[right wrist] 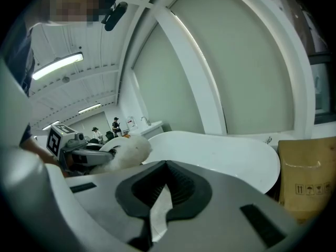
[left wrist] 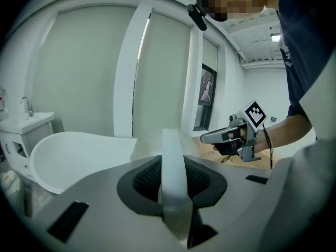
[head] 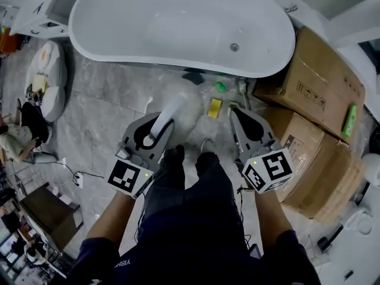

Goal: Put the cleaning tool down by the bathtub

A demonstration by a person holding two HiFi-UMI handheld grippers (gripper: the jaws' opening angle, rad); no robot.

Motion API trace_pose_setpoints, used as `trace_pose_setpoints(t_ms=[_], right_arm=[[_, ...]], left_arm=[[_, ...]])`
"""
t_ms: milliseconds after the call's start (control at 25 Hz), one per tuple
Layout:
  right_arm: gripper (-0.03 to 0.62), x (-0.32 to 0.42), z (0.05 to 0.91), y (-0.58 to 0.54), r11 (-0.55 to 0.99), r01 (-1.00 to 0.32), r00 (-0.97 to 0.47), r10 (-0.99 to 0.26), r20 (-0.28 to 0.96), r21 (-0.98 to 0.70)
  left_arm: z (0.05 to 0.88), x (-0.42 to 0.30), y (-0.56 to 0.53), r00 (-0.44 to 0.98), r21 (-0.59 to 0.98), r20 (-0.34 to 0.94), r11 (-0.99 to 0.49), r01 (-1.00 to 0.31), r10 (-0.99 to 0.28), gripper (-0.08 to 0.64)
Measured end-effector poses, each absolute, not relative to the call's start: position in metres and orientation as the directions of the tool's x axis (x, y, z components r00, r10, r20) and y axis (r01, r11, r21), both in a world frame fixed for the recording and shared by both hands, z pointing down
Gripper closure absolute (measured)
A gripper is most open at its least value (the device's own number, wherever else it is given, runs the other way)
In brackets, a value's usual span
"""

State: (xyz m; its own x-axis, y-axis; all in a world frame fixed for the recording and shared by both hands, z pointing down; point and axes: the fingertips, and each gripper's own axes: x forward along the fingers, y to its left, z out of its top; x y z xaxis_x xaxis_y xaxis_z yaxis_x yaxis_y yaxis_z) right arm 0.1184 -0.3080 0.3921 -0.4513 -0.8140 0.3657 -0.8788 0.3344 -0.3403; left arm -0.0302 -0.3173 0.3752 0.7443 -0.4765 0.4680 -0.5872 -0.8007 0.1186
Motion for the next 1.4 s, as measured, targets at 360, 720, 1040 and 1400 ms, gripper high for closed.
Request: trace_pose_setpoints(t_ms=[360,720,1040,1400], right_arm=[[0.588,0.134,0.504,-0.31,0.152,-0.94,-0.28,-0.855,0.436,-0.307],[0.588,0.147,0.643,-0.282,0.051,-0.949,-0.205,-0.85,0.484,-0.312],[0.588,0.164,0.738,-0.258,-0.036,-0.945,-0.142,-0.852,0.504,-0.326],[0.588,0.177,0.829,-0.24,-0.095,-0.942,-0.101,-0.834,0.542,-0.321]], left_arm=[[0.509,-0.02,-0.346,0.78,0.159,0.552,-0.882,-0.444,-0.293,0.456],[0.671,0.002,-0.344,0.774,0.16,0.611,-0.932,-0.327,-0.167,0.456],[0.793,0.017,-0.334,0.733,0.137,0.677,-0.967,-0.215,-0.067,0.455],[0.944,0.016,-0.315,0.646,0.157,0.762,-0.981,-0.109,0.05,0.454]])
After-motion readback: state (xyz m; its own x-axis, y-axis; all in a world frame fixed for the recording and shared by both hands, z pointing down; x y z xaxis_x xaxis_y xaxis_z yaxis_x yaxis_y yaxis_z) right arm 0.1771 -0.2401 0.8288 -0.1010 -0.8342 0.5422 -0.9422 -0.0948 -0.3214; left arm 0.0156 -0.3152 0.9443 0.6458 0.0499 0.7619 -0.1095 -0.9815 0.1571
